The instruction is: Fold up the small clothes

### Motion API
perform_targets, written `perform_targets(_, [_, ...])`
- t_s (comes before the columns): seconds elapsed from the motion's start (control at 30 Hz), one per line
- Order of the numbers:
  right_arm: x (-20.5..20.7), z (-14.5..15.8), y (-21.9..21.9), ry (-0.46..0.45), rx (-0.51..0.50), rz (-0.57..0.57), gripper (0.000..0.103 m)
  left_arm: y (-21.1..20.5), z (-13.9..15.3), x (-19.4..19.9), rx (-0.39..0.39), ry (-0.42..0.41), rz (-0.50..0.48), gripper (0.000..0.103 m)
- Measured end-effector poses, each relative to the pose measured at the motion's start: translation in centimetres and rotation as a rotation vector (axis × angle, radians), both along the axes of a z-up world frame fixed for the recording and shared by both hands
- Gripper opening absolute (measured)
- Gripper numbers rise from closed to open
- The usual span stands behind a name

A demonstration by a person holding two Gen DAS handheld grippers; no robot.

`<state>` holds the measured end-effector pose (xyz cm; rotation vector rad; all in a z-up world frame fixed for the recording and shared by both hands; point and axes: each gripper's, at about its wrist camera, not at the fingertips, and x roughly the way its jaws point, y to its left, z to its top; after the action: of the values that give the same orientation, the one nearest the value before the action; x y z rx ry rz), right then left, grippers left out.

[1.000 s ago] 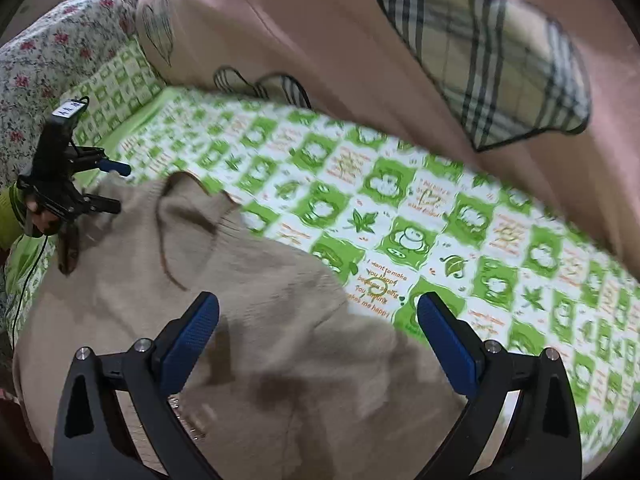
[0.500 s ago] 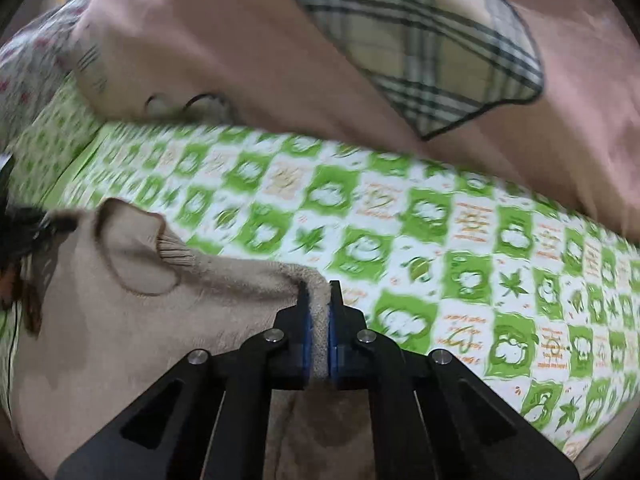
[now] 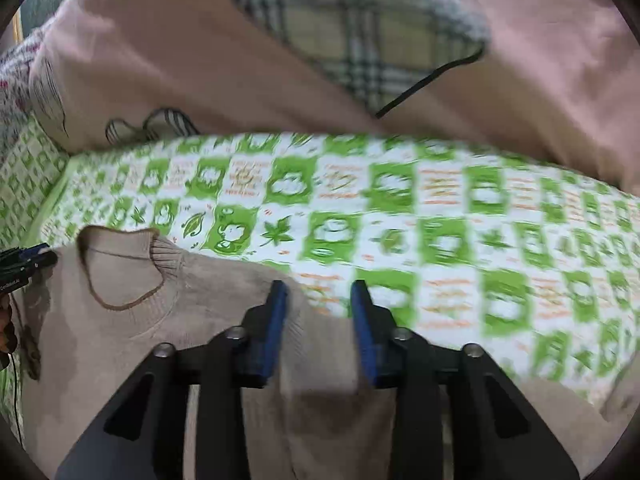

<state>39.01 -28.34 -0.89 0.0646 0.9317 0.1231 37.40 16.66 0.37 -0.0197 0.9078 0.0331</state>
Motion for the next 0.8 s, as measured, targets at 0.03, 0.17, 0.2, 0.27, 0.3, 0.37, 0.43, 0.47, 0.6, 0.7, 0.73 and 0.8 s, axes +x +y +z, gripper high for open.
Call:
perform_targets(0.03, [-0.8,0.6,-0.9,-0.006,-0.003,-0.024,0.044,0.5,0.6,-0.7,-0.024,-0.009,0.018,0.050])
perform_targets(0.17, [-6.6,3.4,-6.6,-0.055,0.065,-0.123,0.044,0.2,2.5,-3.8,-0.112,-0.039,0.034,0.050])
perform_targets(0.2, [-7.5,3.6,-8.0,-0.065,0.074,-0.156,0.044,-0.2,2.9,-4.8,-0.132,-0.051,0.023,0.052])
perform_targets(0.27, [-11.2,4.0,-11.9,-0.085,0.079,-0.249,0.044,-1.6,3.4,-6.9,-0.161,-0.068,-0.003,0.057])
perform_targets(0.3, [-12.3,4.1,-13.6,-0.087,0.082,-0.297,0.044,-2.6,3.3,-7.9,-0.175,-0.070,-0.019,0.059])
perform_targets(0.37, [-15.2,4.1,-18.0,-0.095,0.103,-0.407,0.044,-5.2,2.9,-8.8,-0.212,-0.060,-0.044,0.062])
perform_targets(0.43, [-17.7,3.7,-22.1,-0.095,0.124,-0.525,0.044,-7.2,2.1,-10.4,-0.247,-0.039,-0.066,0.063])
perform_targets(0.47, [-18.9,3.4,-24.8,-0.089,0.142,-0.601,0.044,-8.3,1.7,-11.1,-0.258,-0.029,-0.073,0.063])
perform_targets(0.6, [-20.4,2.5,-30.7,-0.104,0.191,-0.762,0.044,-12.0,0.0,-13.3,-0.302,0.009,-0.098,0.064])
perform_targets(0.7, [-19.3,1.8,-33.7,-0.110,0.235,-0.803,0.044,-13.8,-1.2,-14.4,-0.346,0.041,-0.105,0.064])
perform_targets(0.73, [-18.6,1.3,-34.5,-0.093,0.244,-0.820,0.044,-14.3,-1.7,-14.6,-0.353,0.050,-0.110,0.065])
perform_targets(0.8, [-17.3,0.0,-35.4,-0.060,0.281,-0.823,0.044,-15.2,-2.4,-14.9,-0.344,0.072,-0.117,0.065])
